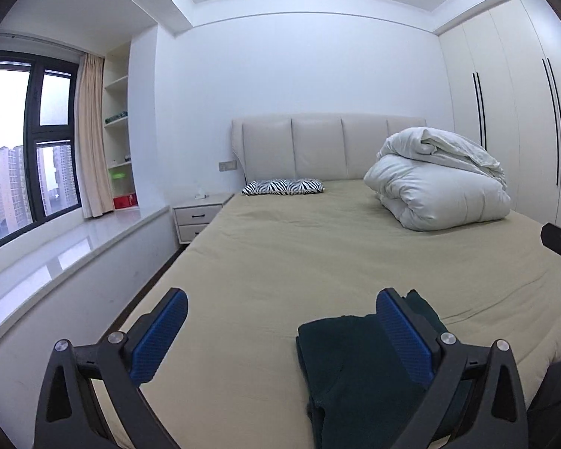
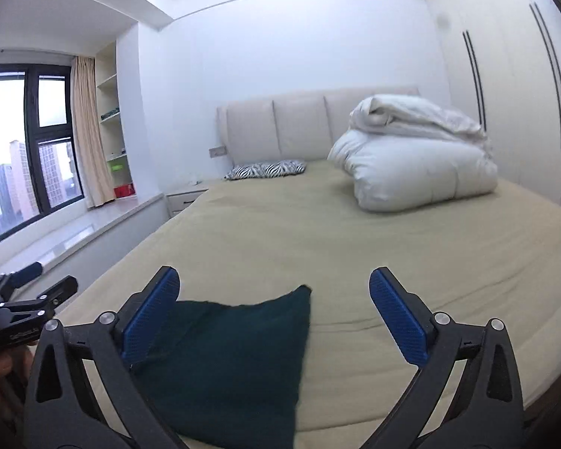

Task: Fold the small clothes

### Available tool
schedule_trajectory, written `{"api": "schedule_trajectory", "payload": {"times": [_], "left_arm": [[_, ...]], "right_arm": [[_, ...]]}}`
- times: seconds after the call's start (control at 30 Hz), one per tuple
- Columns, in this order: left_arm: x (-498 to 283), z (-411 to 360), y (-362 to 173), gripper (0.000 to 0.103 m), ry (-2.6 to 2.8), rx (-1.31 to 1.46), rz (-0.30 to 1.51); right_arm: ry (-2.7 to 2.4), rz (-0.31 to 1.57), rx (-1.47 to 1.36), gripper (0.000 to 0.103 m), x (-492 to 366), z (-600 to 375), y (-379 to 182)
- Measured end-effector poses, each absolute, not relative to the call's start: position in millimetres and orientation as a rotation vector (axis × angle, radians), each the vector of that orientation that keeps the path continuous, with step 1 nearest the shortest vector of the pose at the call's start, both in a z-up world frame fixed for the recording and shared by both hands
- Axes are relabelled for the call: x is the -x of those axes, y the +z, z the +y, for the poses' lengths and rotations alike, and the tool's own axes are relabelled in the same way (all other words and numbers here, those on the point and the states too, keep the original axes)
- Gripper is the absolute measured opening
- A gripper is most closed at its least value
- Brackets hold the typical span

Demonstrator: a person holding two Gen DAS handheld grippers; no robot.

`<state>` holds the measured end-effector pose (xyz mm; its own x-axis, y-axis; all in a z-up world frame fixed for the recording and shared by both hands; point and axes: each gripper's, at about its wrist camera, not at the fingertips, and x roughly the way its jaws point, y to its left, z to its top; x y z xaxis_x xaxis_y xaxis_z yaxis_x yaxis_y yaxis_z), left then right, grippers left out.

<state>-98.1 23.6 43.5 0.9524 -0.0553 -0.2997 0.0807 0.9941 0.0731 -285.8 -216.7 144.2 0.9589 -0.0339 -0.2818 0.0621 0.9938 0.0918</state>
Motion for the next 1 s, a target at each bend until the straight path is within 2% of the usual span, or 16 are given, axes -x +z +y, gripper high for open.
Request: {"api": "schedule_trajectory", "payload": {"times": [0.17, 0.3, 0.57, 0.77, 1.0], "left_arm": [[96.7, 23.6, 64.5, 0.103, -0.070, -0.053, 0.395], [88.4, 16.8, 48.7, 0.103, -0.049, -0.072, 0.495], [60.5, 6.6, -25.4, 0.103, -0.061, -0.042, 0.802], [58.6, 9.4, -45.3, 0.103, -0.059, -0.017, 0.864], [59.5, 13.7, -47.1, 0.103, -0.065, -0.011, 0.884]], "right_arm": [[-0.024, 0.278, -0.112, 0.103, 311.5, -218.8, 174.7], [0.038, 0.425, -0.232, 0.103, 301.9, -223.7, 174.1], [-0.075, 0.716, -0.190, 0.103, 278.8, -214.3, 114.8], [-0.082, 0.828, -0.199, 0.103, 264.4, -208.1, 72.2], [-0.095, 0.871, -0.200, 0.103, 245.4, -205.6, 45.2]]}}
